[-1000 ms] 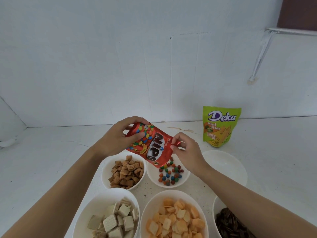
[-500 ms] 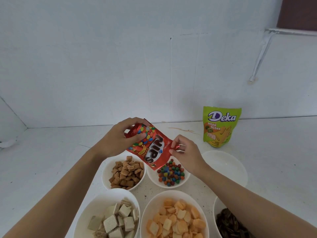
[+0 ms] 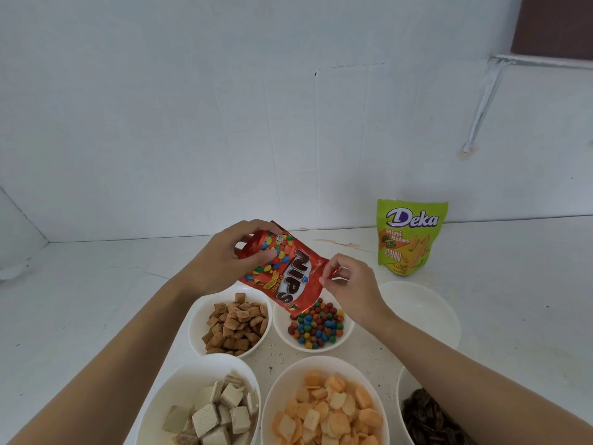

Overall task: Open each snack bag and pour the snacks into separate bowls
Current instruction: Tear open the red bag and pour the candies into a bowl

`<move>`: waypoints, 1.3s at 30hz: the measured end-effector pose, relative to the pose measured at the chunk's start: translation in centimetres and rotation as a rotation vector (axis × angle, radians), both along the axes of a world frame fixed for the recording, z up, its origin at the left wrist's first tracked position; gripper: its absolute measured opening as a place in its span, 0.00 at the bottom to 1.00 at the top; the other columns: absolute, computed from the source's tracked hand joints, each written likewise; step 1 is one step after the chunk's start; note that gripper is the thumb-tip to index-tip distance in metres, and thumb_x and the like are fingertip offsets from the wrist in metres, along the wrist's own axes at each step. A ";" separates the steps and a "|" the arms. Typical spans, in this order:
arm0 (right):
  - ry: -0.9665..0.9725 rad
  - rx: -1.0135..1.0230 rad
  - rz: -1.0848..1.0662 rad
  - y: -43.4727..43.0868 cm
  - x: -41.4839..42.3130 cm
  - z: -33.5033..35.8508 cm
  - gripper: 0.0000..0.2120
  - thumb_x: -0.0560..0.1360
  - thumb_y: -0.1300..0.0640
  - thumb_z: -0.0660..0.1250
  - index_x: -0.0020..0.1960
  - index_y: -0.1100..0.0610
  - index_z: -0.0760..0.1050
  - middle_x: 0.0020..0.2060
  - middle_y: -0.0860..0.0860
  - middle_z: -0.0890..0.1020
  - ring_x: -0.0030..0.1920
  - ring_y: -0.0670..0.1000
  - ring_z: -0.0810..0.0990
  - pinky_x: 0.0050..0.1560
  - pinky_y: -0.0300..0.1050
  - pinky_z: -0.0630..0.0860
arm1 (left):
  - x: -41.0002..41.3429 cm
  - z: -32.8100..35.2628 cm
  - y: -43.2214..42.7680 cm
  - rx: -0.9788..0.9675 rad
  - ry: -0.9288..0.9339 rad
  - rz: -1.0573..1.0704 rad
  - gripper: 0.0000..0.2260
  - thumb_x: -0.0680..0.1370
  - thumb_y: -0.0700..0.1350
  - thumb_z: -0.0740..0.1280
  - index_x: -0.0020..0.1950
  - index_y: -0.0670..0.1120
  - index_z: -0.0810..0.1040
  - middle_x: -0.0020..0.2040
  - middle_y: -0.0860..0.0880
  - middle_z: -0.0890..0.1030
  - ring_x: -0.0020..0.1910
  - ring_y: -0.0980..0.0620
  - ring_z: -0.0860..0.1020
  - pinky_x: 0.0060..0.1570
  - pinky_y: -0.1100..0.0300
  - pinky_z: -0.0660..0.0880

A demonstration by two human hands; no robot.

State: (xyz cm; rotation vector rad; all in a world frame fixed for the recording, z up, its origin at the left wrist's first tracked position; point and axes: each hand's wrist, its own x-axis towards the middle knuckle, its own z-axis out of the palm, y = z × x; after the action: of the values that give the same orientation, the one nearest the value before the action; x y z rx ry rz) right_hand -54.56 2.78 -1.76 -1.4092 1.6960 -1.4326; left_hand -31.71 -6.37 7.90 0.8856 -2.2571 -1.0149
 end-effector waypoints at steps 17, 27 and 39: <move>-0.010 0.019 0.006 0.4 0.3 -0.5 0.14 0.75 0.66 0.72 0.42 0.50 0.72 0.50 0.48 0.83 0.54 0.51 0.82 0.49 0.47 0.84 | -1.4 0.6 0.8 -0.170 0.005 -0.001 0.14 0.79 0.49 0.70 0.59 0.67 0.75 0.58 0.67 0.77 0.56 0.61 0.79 0.46 0.69 0.80; 0.078 -0.143 0.070 0.7 0.3 -0.4 0.08 0.72 0.63 0.76 0.47 0.53 0.82 0.49 0.45 0.80 0.53 0.42 0.79 0.48 0.31 0.77 | -4.4 -0.2 1.9 -0.424 -0.027 -0.078 0.12 0.80 0.47 0.69 0.64 0.55 0.79 0.56 0.57 0.81 0.54 0.59 0.79 0.51 0.63 0.79; -0.004 -0.208 0.012 0.4 -0.4 1.1 0.10 0.72 0.64 0.75 0.46 0.51 0.80 0.47 0.44 0.81 0.50 0.46 0.81 0.47 0.36 0.79 | -4.2 2.0 2.0 -0.439 0.107 -0.074 0.12 0.79 0.45 0.71 0.62 0.53 0.77 0.58 0.55 0.78 0.59 0.59 0.77 0.50 0.68 0.78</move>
State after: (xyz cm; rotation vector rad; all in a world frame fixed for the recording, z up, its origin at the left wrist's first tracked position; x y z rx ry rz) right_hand -54.97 3.15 -0.64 -1.5201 1.5695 -1.6435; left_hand -35.90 -4.38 9.87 0.5486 -2.3037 -0.5434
